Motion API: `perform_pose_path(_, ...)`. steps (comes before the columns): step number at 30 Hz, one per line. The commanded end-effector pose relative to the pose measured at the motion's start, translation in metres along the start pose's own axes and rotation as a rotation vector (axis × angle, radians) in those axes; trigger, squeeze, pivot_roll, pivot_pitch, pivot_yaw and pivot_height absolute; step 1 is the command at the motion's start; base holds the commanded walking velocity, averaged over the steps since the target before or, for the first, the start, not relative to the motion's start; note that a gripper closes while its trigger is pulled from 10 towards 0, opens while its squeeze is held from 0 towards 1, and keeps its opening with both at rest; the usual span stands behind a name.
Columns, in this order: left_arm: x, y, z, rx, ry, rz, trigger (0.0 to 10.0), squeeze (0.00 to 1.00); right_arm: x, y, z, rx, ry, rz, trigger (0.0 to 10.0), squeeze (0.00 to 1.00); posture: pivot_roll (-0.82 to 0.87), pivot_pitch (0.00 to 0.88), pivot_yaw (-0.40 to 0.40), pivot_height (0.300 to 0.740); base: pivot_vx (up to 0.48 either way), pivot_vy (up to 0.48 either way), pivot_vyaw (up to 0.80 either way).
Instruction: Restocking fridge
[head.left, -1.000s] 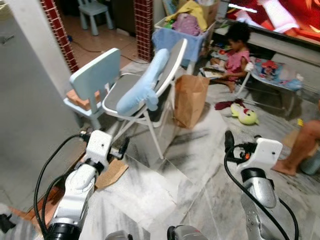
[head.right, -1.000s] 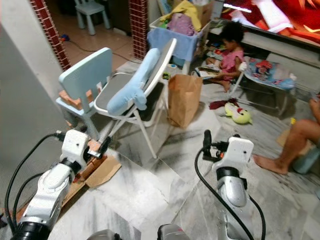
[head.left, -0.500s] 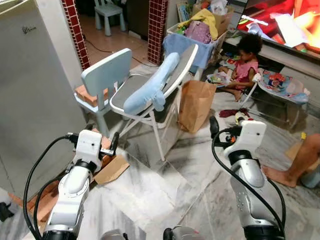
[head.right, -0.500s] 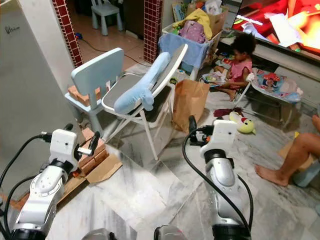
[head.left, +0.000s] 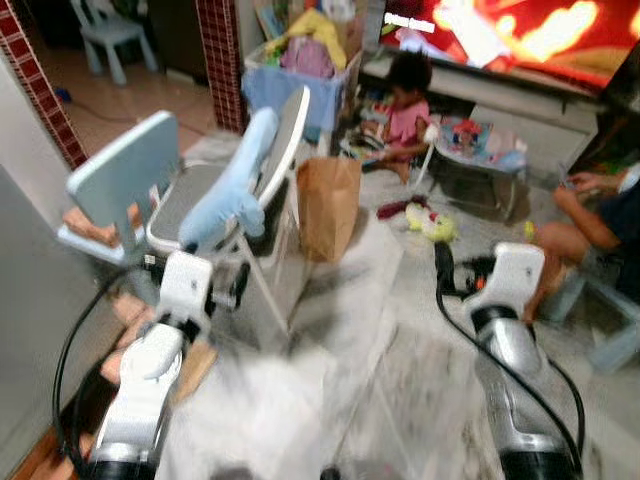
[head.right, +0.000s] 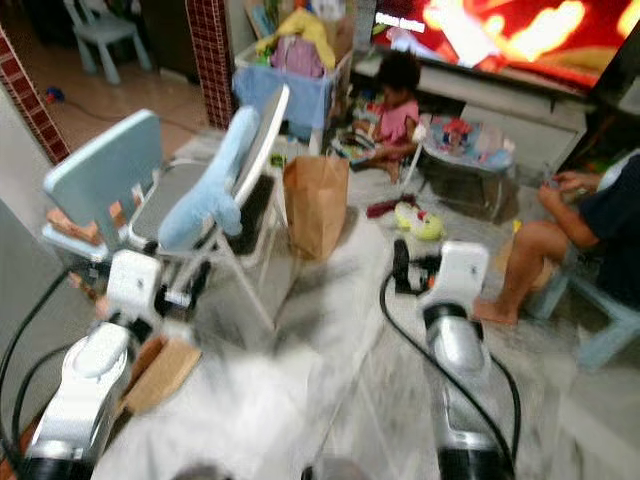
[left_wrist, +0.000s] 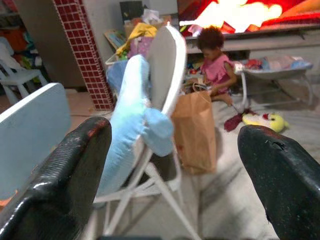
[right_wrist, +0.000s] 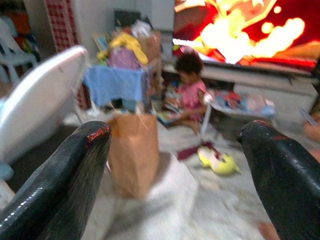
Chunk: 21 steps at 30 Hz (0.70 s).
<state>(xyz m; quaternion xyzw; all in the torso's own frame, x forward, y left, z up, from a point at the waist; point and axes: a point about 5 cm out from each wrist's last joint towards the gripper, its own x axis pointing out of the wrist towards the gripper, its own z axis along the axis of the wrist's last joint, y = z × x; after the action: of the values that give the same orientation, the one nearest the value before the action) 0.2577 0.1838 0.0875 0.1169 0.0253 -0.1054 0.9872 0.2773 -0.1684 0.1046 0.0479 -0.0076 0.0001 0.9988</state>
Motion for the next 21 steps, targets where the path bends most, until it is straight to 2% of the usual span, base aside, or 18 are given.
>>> perform_pose_path(1,0.0019,-0.0019,0.0033,-0.003,-0.003,-0.003,10.0,0.0,-0.0003,-0.0033,-0.0022,-0.011,0.013,-0.01,10.0,0.0,0.0,0.051,-0.054,0.74,0.0,0.0,-0.8)
perform_pose_path(11,0.0011,-0.0024,0.0026,-0.008,0.007,-0.003,10.0,0.0,-0.0003,-0.0028,-0.0021,-0.008,0.012,-0.012,10.0,0.0,0.0,0.061,-0.058,0.74,0.0,0.0,-0.8)
perform_pose_path(16,0.0019,-0.0021,0.001,-0.051,0.019,0.02,10.0,0.0,0.0,-0.0041,-0.0019,-0.004,0.01,-0.007,10.0,0.0,0.0,0.062,-0.063,0.74,0.0,0.0,-0.8)
perform_pose_path(21,0.0022,-0.0011,0.0,-0.051,0.033,0.033,10.0,0.0,0.0005,-0.0047,-0.0016,0.003,0.009,0.001,10.0,0.0,0.0,0.065,-0.066,0.74,-0.169,0.387,-0.1)
